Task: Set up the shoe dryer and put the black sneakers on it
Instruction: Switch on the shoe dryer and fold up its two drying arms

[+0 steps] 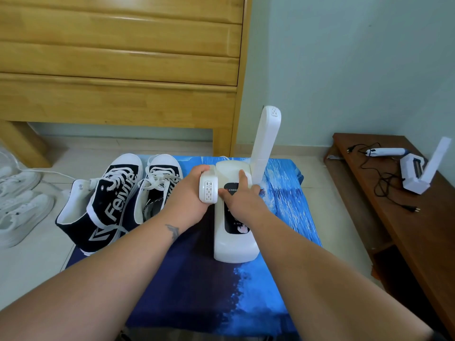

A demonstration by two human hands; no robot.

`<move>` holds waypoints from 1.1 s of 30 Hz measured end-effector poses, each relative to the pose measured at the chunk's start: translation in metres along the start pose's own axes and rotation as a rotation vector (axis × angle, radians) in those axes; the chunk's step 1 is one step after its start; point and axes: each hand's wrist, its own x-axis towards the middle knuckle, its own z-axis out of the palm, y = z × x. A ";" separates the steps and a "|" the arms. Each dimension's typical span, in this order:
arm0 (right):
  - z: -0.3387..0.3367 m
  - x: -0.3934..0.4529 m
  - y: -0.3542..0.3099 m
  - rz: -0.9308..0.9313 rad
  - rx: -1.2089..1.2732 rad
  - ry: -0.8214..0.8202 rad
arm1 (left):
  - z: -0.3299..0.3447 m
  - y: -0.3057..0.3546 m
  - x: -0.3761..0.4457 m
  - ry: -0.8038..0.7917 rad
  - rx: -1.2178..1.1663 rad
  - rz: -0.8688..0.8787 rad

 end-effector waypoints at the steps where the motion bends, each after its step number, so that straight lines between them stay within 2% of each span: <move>1: 0.000 0.000 0.000 0.000 0.001 0.000 | -0.001 0.001 0.001 -0.008 0.003 -0.006; 33: 0.000 0.000 -0.003 0.047 -0.007 -0.007 | -0.040 0.035 0.037 -0.220 0.170 -0.100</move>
